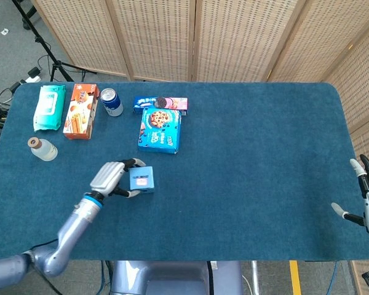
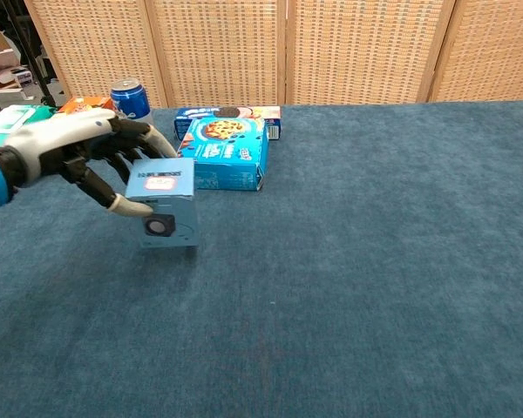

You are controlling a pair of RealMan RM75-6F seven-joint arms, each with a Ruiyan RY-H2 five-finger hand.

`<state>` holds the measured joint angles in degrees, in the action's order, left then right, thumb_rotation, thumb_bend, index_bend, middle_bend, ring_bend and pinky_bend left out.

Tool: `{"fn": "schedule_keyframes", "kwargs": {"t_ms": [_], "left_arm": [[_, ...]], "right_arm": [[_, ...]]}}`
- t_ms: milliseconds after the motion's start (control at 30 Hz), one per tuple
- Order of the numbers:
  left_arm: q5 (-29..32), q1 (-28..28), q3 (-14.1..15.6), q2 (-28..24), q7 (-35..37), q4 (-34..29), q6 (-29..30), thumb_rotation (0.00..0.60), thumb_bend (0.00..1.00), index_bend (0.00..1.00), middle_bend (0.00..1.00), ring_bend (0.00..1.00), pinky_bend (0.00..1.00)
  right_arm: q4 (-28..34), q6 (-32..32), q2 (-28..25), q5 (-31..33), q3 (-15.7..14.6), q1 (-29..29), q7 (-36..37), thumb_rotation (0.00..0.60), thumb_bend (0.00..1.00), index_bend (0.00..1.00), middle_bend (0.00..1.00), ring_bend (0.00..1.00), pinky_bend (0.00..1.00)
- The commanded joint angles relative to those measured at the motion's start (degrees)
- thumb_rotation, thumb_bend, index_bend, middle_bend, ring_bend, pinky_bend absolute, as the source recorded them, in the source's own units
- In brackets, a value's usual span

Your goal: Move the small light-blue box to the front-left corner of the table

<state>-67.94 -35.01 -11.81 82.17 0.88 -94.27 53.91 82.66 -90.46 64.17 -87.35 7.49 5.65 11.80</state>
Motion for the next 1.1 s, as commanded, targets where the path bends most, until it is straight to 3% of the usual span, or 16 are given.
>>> {"fn": "schedule_keyframes", "kwargs": {"t_ms": [33,233,400,500,600,667,733,800,900,1100], "left_arm": [[-7.79,2.99,3.58,-9.28,7.22,-1.47,-0.95,0.600,0.28,0.34,0.45,0.38,0.38],[-20.10,7.81,10.44,-14.14,20.57,4.59,4.31,0.600,0.29,0.34,0.45,0.38,0.38],[-26.22,9.87,15.90,-11.53,34.22,15.08,6.79,0.600,0.29,0.35,0.45,0.38,0.38],[-27.82,9.74,17.51,-9.44,40.02,20.73,6.73,0.600,0.30,0.35,0.45,0.38,0.38],[-29.21,9.63,18.46,-7.52,42.45,25.14,7.42,0.600,0.29,0.35,0.45,0.38,0.38],[-29.87,9.54,18.81,-6.41,43.04,27.58,8.06,0.600,0.27,0.32,0.35,0.32,0.37],[-30.14,9.45,19.10,-5.87,42.71,28.85,8.13,0.600,0.18,0.13,0.10,0.10,0.21],[-30.48,9.24,19.65,-6.02,42.05,29.19,7.78,0.600,0.08,0.01,0.00,0.00,0.05],[-30.38,9.58,19.47,-7.19,40.84,28.25,9.40,0.600,0.01,0.00,0.00,0.00,0.00],[-30.93,11.78,19.68,-11.13,38.73,24.42,15.80,0.600,0.01,0.00,0.00,0.00,0.00]], "right_arm": [[0.15,-0.08,0.15,-0.32,-0.15,0.04,-0.63,0.600,0.00,0.00,0.00,0.00,0.00],[0.71,-0.53,0.52,-1.20,-0.58,-0.03,-2.30,0.600,0.00,0.00,0.00,0.00,0.00],[1.04,-0.68,0.78,-1.88,-0.92,0.00,-3.37,0.600,0.00,0.00,0.00,0.00,0.00],[1.08,-0.72,0.84,-1.94,-0.97,-0.01,-3.56,0.600,0.00,0.00,0.00,0.00,0.00],[1.06,-0.72,0.81,-1.72,-0.85,-0.02,-3.44,0.600,0.00,0.00,0.00,0.00,0.00],[1.02,-0.63,0.77,-1.49,-0.74,-0.01,-3.25,0.600,0.00,0.00,0.00,0.00,0.00],[1.00,-0.61,0.71,-1.39,-0.69,-0.02,-3.07,0.600,0.00,0.00,0.00,0.00,0.00],[0.99,-0.70,0.64,-1.33,-0.64,-0.06,-2.82,0.600,0.00,0.00,0.00,0.00,0.00],[0.98,-0.80,0.51,-1.18,-0.53,-0.14,-2.38,0.600,0.00,0.00,0.00,0.00,0.00],[1.00,-1.03,0.21,-1.13,-0.43,-0.26,-1.54,0.600,0.00,0.00,0.00,0.00,0.00]]}}
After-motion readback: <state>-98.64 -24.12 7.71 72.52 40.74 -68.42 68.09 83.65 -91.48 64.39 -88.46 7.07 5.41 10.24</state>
